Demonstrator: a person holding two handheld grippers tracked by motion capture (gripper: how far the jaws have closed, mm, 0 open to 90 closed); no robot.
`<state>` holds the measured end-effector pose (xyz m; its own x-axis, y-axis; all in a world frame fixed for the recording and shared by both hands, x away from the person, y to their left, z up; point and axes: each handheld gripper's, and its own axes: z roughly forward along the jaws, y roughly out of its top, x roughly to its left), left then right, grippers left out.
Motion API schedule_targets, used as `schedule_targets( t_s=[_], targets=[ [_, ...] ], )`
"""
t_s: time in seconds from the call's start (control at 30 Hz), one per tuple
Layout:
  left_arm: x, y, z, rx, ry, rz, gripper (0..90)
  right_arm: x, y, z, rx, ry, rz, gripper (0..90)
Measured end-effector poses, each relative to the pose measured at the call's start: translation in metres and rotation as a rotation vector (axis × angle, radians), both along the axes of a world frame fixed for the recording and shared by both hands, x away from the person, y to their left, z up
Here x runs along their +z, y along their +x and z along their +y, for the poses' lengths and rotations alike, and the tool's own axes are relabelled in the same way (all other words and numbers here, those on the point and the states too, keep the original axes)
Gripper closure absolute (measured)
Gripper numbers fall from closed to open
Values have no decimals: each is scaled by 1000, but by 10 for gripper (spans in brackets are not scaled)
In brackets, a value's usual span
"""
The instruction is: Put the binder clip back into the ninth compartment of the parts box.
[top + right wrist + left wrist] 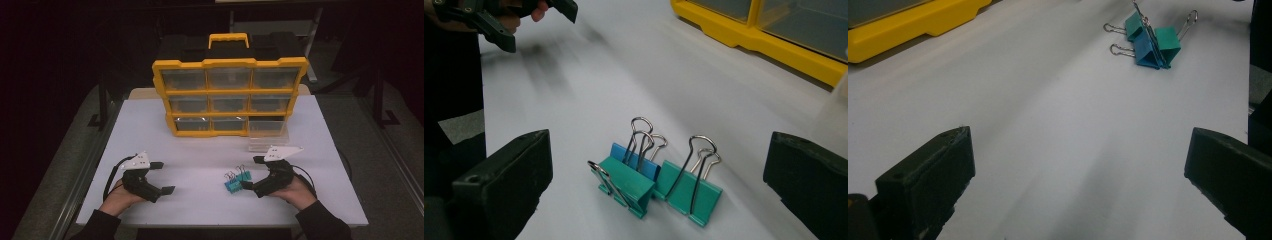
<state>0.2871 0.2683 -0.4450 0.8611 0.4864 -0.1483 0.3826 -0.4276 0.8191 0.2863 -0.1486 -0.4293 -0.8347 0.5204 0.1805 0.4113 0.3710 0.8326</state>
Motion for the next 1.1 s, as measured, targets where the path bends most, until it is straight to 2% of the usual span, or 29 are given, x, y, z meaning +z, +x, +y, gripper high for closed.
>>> schedule_targets(
  t_s=[0.67,1.1],
  targets=[
    [0,-1,0,-2,-6,-10,0,3,12,19,49,25,11,0],
    [0,-1,0,-5,-5,-16,0,3,13,29,90,5,14,3]
  ],
)
